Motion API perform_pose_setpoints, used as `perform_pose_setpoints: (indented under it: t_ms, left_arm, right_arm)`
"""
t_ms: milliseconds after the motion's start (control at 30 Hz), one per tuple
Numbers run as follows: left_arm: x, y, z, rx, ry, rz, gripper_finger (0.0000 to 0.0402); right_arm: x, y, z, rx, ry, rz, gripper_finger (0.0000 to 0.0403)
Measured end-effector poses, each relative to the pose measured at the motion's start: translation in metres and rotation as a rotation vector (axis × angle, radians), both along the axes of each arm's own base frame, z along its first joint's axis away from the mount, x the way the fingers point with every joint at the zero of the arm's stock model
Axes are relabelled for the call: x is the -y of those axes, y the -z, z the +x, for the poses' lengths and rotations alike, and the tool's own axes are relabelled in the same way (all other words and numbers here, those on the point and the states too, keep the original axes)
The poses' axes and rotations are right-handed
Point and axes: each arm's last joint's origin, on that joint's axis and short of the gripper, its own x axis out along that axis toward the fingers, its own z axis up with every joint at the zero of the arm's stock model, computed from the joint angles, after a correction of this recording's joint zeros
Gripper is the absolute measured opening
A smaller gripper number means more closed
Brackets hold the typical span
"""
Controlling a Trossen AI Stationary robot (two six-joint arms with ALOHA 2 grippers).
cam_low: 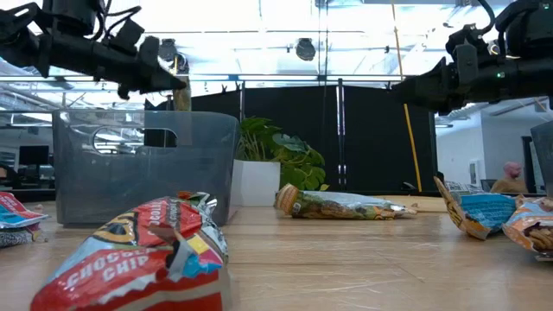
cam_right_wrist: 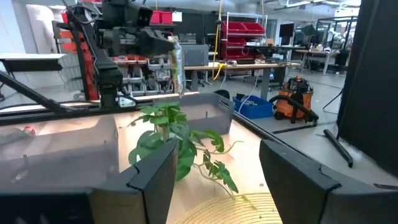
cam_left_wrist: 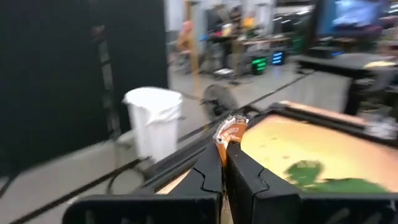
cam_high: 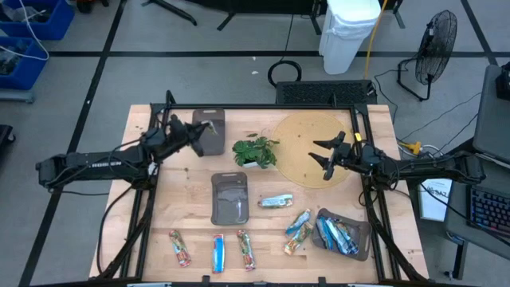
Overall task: Pick and place Granola Bars by type
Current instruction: Put the orange granola bar into the top black bin
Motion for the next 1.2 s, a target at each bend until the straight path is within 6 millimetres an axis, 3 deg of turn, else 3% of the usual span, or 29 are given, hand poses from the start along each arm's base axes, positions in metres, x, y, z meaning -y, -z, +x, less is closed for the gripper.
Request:
perform_pose_setpoints:
  t_ms: [367,767,1200]
  left_arm:
    - [-0.009,0.024,-0.010,-0.008,-0.232,-0.322,0.0006]
    - [-0.013,0.039,-0.018,-0.103,-0.318,-0.428,0.0011]
    - [-0.012,0.040,-0.017,-0.113,-0.270,-0.451,0.0035]
  right_arm:
    - [0.000,0.004,0.000,-0.037,-0.001,0.024,0.0217]
    - [0.000,0.004,0.000,-0.031,-0.001,0.031,0.0217]
    - [0.000,0.004,0.000,-0.025,-0.001,0.048,0.0213]
